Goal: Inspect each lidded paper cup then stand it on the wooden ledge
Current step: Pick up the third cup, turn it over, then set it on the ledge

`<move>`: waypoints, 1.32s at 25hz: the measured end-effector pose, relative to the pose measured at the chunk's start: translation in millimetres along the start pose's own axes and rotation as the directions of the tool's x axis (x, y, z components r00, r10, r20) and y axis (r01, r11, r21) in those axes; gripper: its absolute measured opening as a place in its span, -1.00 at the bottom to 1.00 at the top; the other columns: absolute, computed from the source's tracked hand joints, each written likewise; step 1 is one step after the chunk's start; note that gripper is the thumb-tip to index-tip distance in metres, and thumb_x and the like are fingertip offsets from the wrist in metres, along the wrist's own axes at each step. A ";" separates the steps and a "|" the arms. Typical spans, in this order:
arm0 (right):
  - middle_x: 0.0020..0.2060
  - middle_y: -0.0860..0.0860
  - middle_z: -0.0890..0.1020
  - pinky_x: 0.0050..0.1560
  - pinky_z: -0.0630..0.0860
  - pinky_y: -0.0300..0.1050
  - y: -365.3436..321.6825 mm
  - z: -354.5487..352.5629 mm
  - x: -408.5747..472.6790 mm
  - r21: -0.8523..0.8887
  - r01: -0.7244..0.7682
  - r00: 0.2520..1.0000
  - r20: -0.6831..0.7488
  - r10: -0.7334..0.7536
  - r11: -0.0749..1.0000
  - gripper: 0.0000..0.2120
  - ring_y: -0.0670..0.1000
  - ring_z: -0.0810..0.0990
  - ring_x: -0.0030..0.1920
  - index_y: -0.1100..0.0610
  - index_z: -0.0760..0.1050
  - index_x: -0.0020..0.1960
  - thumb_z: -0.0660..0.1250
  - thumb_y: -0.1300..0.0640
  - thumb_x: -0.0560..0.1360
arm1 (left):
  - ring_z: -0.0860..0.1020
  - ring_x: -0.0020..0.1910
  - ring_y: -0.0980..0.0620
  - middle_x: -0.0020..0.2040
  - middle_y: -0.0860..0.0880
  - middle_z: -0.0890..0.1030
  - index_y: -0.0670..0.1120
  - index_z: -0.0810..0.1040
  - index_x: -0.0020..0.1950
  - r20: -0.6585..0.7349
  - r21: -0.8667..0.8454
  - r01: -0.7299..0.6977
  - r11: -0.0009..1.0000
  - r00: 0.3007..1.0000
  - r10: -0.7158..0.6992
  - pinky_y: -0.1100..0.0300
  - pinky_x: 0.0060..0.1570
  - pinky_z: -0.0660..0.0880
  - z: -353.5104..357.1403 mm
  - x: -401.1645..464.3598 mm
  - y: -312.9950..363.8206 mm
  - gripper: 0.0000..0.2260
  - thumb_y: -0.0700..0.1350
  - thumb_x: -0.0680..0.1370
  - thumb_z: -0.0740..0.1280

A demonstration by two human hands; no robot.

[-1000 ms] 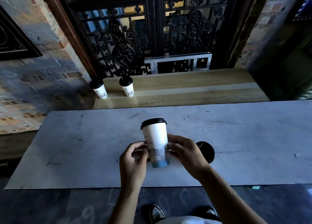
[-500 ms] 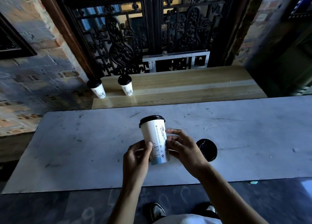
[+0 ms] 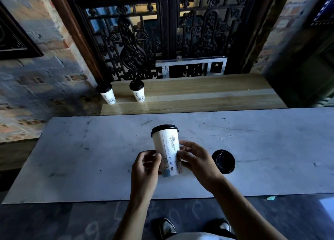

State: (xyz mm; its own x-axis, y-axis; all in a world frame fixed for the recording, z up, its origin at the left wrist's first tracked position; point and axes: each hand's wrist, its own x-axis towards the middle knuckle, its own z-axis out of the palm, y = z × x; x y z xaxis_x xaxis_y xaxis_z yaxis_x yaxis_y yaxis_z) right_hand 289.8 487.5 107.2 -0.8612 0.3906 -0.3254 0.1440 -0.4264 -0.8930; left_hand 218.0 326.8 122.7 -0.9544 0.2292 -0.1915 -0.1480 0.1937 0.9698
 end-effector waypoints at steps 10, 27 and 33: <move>0.13 0.41 0.60 -0.08 0.64 -0.06 -12.4 9.0 -8.7 0.061 0.011 0.997 0.069 -0.016 0.998 -0.65 0.12 0.69 0.02 0.07 0.52 0.35 0.38 0.21 0.58 | 0.72 -0.15 0.13 -0.13 0.06 0.76 -0.08 0.63 0.00 0.041 -0.079 -0.011 0.997 0.999 0.015 0.21 -0.25 0.62 2.0 -6.5 1.1 -0.86 -0.13 0.49 0.51; 0.06 0.23 0.70 -0.06 0.62 -0.17 -7.1 -16.1 6.0 0.043 0.058 0.998 -0.002 -0.058 0.997 -0.67 0.06 0.71 0.00 0.25 0.56 0.31 0.39 0.36 0.55 | 0.70 -0.13 0.11 -0.12 0.13 0.75 0.11 0.67 -0.03 -0.010 -0.012 -0.065 0.998 0.998 0.065 0.16 -0.11 0.62 18.3 3.3 -0.4 -0.80 -0.22 0.57 0.40; 0.12 0.25 0.72 0.03 0.63 0.01 -11.9 -23.8 17.5 0.033 0.001 0.998 0.060 -0.003 0.999 -0.70 0.14 0.71 0.08 0.21 0.52 0.30 0.32 0.35 0.59 | 0.70 -0.06 0.18 -0.09 0.18 0.75 0.06 0.66 -0.02 -0.007 -0.014 -0.080 0.997 0.997 0.080 0.22 -0.03 0.56 22.8 6.1 -1.6 -0.92 -0.09 0.52 0.47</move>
State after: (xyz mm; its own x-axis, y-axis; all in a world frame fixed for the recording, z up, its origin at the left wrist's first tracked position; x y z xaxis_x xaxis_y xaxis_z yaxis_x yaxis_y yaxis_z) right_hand 284.7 518.8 104.7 -0.8892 0.3426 -0.3031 0.1263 -0.4529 -0.8826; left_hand 218.3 349.6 116.5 -0.9649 0.2372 -0.1126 -0.0751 0.1618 0.9840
